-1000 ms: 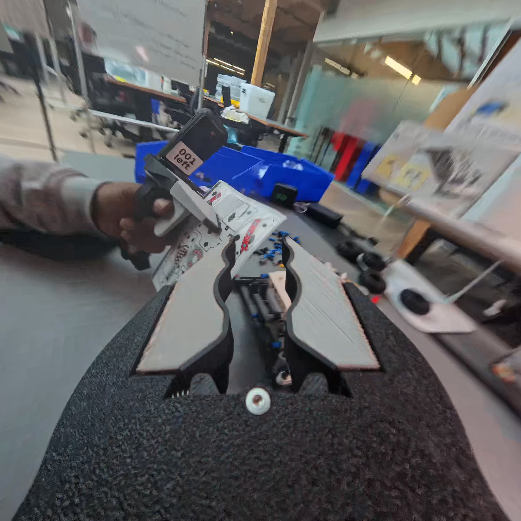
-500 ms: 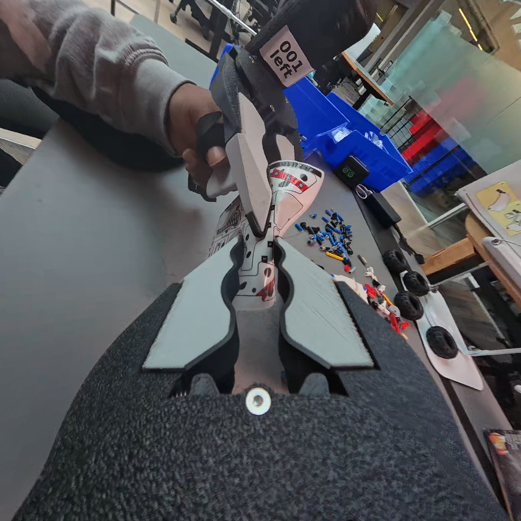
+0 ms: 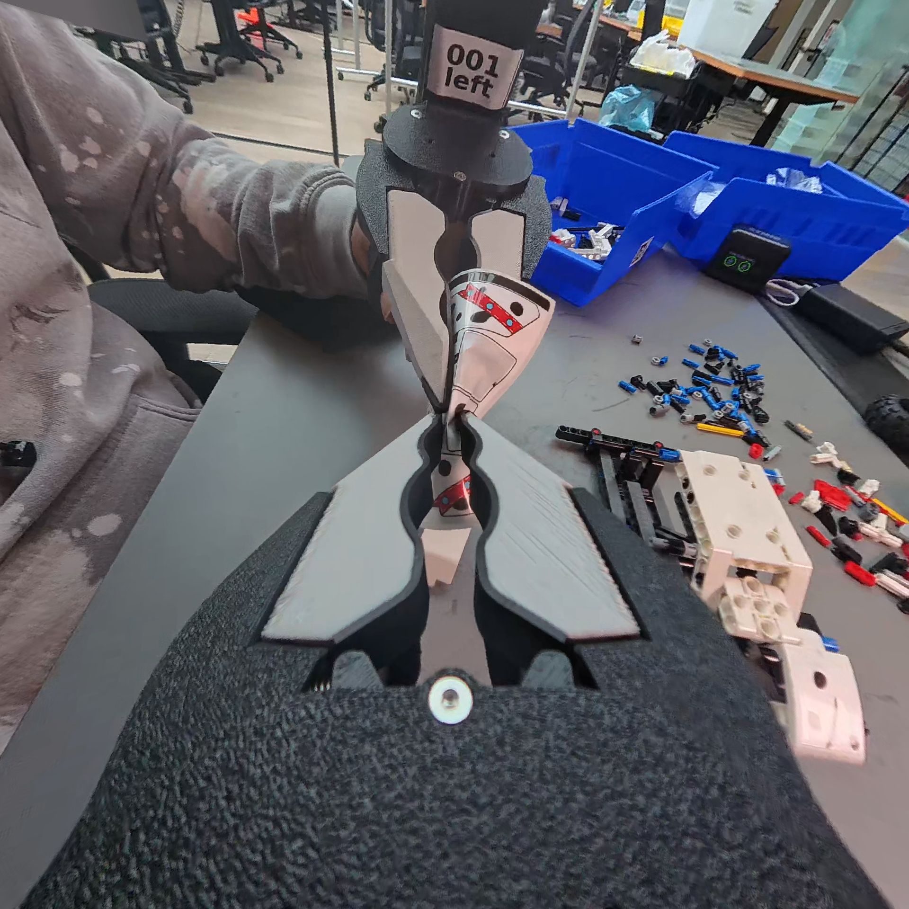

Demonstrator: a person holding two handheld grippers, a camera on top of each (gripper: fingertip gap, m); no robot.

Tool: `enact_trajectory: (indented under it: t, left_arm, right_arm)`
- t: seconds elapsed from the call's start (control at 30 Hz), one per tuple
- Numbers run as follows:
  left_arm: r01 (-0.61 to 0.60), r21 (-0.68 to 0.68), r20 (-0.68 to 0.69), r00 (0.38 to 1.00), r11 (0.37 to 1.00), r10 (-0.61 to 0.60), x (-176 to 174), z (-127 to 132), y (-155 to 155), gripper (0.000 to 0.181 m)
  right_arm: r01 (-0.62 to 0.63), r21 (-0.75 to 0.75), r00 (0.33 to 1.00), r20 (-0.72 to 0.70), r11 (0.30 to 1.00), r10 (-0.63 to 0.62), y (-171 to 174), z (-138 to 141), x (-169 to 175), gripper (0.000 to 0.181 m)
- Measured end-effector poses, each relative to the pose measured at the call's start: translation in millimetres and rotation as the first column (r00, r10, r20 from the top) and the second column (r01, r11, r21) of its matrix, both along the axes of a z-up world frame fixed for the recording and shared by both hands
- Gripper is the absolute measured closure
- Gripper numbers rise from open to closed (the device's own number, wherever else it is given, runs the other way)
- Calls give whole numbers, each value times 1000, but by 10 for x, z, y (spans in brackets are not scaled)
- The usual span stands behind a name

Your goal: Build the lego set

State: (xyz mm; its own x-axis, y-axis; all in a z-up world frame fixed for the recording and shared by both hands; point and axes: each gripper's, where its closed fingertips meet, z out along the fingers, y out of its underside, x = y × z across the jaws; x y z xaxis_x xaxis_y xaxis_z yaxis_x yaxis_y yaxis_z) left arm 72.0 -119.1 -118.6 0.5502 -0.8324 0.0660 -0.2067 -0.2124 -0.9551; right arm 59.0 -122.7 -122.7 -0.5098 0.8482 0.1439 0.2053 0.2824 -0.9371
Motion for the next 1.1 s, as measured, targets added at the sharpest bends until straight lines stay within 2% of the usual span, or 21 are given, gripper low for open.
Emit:
enact_trajectory:
  t: [0.17,0.33,0.6,0.77,0.9,0.97,1.1]
  left_arm:
    - [26,45,-154,988,999,-19,64,-78,-66,181]
    - [73,80,-214,975,994,-54,126,-77,-149,181]
    - [112,73,-211,973,991,-94,170,-65,-236,181]
    - [106,44,-183,978,993,-97,122,-59,-246,181]
    - [85,18,-166,983,996,-81,50,-75,-229,181]
    - [69,8,-171,983,998,-67,10,-93,-212,181]
    - [50,1,-193,980,999,-49,-30,-110,-187,181]
  right_arm:
    - [-88,-90,992,85,992,96,-67,-77,89,177]
    - [-182,-213,970,123,960,211,-163,-67,178,177]
    - [-261,-400,935,123,878,334,-246,-29,250,179]
    - [-237,-386,947,111,891,301,-221,-6,200,176]
    - [-177,-216,978,68,960,196,-179,-11,107,175]
    - [-130,-82,990,44,988,134,-152,-24,62,175]
    - [-63,166,998,-3,984,64,-134,-36,26,176]
